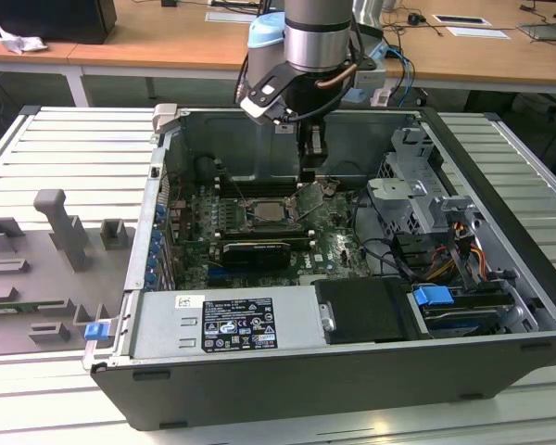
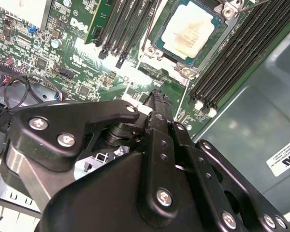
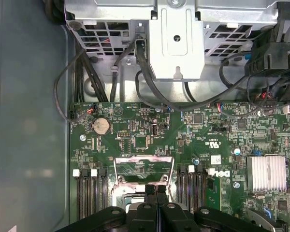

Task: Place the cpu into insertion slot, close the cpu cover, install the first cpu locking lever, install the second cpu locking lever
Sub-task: 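Close the cpu cover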

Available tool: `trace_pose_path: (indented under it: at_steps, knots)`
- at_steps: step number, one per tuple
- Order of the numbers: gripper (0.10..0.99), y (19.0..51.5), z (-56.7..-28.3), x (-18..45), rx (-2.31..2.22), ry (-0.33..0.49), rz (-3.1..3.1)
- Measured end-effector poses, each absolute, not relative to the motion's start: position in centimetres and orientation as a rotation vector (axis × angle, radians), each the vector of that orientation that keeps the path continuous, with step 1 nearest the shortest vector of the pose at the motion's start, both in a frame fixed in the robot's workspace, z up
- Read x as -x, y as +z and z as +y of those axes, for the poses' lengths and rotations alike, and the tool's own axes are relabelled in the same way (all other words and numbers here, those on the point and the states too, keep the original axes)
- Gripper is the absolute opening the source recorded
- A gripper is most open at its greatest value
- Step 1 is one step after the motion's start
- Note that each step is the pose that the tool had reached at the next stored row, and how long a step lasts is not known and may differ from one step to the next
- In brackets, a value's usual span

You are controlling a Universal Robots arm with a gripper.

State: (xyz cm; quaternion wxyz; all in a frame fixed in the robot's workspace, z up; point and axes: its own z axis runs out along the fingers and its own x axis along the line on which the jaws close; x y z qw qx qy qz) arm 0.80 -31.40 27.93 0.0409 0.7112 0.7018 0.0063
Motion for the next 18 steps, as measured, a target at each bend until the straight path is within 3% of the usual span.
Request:
trace_pose_path:
  at_steps: [18]
  knots:
    - [0.106, 27.9, -31.3, -3.6, -2.179, 0.008, 2.155]
